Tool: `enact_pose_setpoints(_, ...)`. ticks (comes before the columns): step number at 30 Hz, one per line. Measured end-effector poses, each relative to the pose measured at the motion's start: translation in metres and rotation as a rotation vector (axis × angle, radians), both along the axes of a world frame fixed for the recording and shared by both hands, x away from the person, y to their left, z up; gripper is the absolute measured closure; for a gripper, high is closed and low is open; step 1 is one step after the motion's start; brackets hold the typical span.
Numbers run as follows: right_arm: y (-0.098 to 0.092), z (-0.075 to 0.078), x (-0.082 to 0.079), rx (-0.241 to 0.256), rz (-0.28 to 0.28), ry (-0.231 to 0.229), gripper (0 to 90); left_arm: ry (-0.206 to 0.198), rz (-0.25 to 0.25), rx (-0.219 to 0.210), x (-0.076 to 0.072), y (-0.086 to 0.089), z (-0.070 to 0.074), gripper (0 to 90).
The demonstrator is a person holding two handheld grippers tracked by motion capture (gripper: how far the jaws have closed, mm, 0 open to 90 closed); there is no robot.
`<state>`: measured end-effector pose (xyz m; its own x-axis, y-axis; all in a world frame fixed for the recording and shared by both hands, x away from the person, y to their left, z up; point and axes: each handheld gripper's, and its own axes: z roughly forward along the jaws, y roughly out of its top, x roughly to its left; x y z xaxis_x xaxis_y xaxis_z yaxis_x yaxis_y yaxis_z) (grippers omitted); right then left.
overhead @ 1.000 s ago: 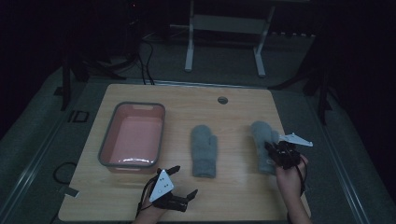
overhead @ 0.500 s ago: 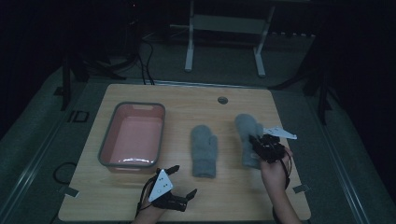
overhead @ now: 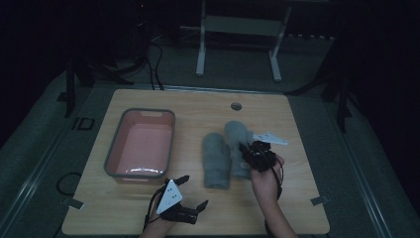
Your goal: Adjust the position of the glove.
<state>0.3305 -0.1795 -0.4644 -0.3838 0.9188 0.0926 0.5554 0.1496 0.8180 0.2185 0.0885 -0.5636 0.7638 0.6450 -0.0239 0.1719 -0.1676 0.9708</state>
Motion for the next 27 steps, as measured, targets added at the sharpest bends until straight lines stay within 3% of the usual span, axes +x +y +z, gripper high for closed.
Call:
enact_pose_setpoints(5,0.024,-0.003,0.000,-0.006,0.036,0.004,78.7,-0.007,-0.003,-0.004,-0.002,0.000,0.001,1.5)
enact_pose_setpoints(10,0.045,-0.011,0.000,0.022,0.063,0.029,78.6,-0.006,-0.007,-0.009,-0.003,0.000,0.002,1.5)
enact_pose_setpoints(14,0.057,-0.032,0.003,0.047,0.062,0.071,78.4,0.001,-0.008,-0.019,-0.003,0.001,0.002,1.5)
enact_pose_setpoints(16,0.063,-0.045,0.004,0.029,0.057,0.095,76.7,0.003,-0.010,-0.019,-0.004,0.001,0.002,1.5)
enact_pose_setpoints(20,0.068,-0.067,0.008,0.007,0.071,0.136,61.3,0.005,-0.001,-0.014,-0.004,0.001,0.002,1.5)
enact_pose_setpoints(23,0.068,-0.067,0.008,0.002,0.089,0.128,55.2,0.025,0.024,-0.019,-0.002,0.003,0.001,1.5)
enact_pose_setpoints(27,0.063,-0.059,0.006,0.016,0.110,0.112,55.8,0.046,0.043,-0.033,0.001,0.005,0.001,1.5)
